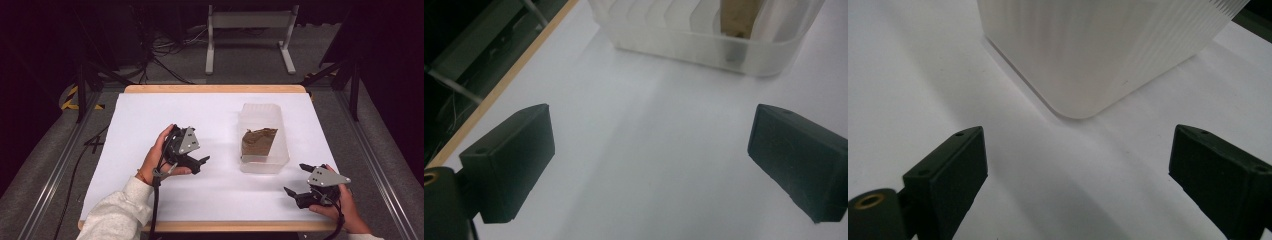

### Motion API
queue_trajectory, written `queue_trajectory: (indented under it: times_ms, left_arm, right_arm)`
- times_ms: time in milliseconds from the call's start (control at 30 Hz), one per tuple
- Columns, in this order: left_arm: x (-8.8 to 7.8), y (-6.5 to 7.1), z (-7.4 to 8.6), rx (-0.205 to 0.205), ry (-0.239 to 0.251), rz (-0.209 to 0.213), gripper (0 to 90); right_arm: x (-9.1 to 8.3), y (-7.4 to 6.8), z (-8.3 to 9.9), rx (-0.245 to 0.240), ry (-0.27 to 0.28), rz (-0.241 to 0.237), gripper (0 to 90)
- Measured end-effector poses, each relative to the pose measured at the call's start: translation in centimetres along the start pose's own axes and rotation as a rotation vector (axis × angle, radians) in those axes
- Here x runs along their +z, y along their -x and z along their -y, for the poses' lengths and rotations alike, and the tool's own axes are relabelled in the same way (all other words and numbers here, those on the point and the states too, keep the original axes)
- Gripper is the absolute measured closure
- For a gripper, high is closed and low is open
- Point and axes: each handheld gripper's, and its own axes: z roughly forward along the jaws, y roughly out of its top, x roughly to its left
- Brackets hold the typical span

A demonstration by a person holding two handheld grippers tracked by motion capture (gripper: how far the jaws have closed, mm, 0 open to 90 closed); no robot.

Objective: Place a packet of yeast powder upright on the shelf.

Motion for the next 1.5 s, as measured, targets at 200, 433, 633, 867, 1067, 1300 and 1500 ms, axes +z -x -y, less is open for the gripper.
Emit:
queue_trajectory:
  times_ms: [200,433,633,867,1067,1300,1500]
  left_arm:
    - [-0.2,-0.2,2.0,-0.027,-0.034,-0.006,5.4]
    - [-0.5,-0.1,3.9,-0.038,-0.065,-0.007,5.3]
    - [-1.0,-0.1,5.8,-0.069,-0.096,-0.017,5.3]
    - [-2.0,0.0,8.0,-0.101,-0.114,-0.035,5.3]
    - [-3.4,-0.2,9.8,-0.107,-0.155,-0.064,5.3]
    - [-4.9,-0.3,12.2,-0.132,-0.175,-0.079,5.3]
    - [-6.0,-0.5,14.0,-0.184,-0.173,-0.092,5.3]
  right_arm:
    - [0.0,0.0,0.0,0.004,-0.003,-0.001,9.2]
    - [0.0,0.0,0.0,0.003,-0.004,-0.001,9.2]
    - [0.1,0.0,0.0,0.003,-0.005,-0.002,9.2]
    - [0.0,0.0,0.0,0.000,0.000,0.005,9.2]
    - [0.1,0.0,0.1,0.000,-0.005,0.003,9.2]
    - [0.2,0.0,0.0,0.001,-0.007,0.003,9.2]
    - [0.3,0.0,0.0,0.001,-0.010,0.005,9.2]
